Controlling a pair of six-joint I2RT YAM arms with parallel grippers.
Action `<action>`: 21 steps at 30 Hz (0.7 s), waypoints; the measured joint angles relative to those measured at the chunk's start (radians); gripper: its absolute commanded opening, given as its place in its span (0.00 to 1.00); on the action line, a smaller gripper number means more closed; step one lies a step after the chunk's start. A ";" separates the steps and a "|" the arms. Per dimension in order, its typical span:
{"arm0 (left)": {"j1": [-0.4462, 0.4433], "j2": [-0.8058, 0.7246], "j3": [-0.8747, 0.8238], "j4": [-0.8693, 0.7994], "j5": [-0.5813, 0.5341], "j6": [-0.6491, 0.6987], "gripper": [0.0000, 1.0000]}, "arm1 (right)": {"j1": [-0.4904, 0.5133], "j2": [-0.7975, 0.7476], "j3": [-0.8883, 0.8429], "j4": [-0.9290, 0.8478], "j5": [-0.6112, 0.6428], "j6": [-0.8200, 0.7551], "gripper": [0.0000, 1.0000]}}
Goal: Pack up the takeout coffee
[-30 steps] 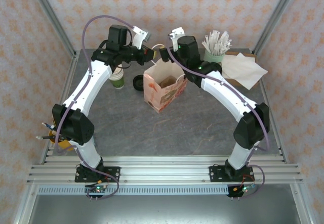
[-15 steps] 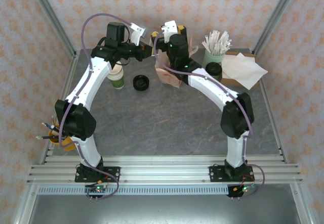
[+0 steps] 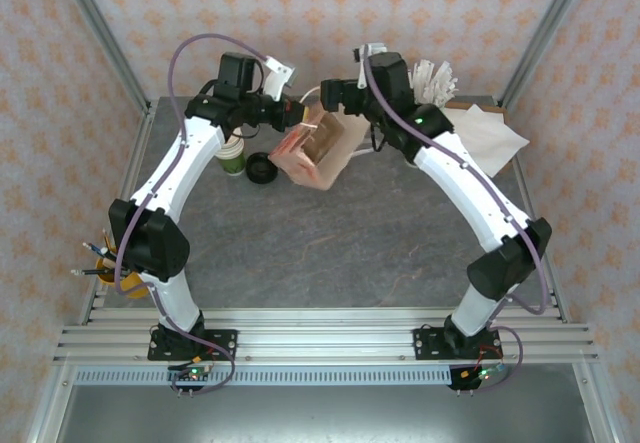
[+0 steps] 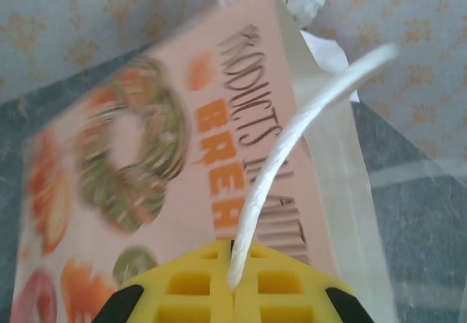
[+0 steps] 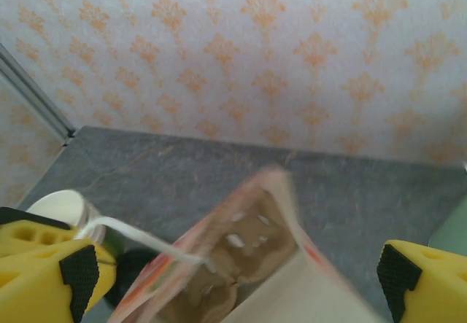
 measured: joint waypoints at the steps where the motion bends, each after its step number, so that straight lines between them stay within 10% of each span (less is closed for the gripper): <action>1: 0.001 -0.004 -0.012 -0.003 0.000 0.005 0.00 | -0.004 -0.005 0.026 -0.053 -0.014 0.023 0.99; 10: 0.008 -0.014 -0.018 -0.070 0.048 0.127 0.00 | -0.024 -0.039 0.147 -0.444 -0.111 0.006 0.99; 21: -0.007 -0.073 -0.061 -0.075 0.122 0.154 0.00 | -0.053 -0.093 -0.267 -0.277 -0.075 -0.003 0.94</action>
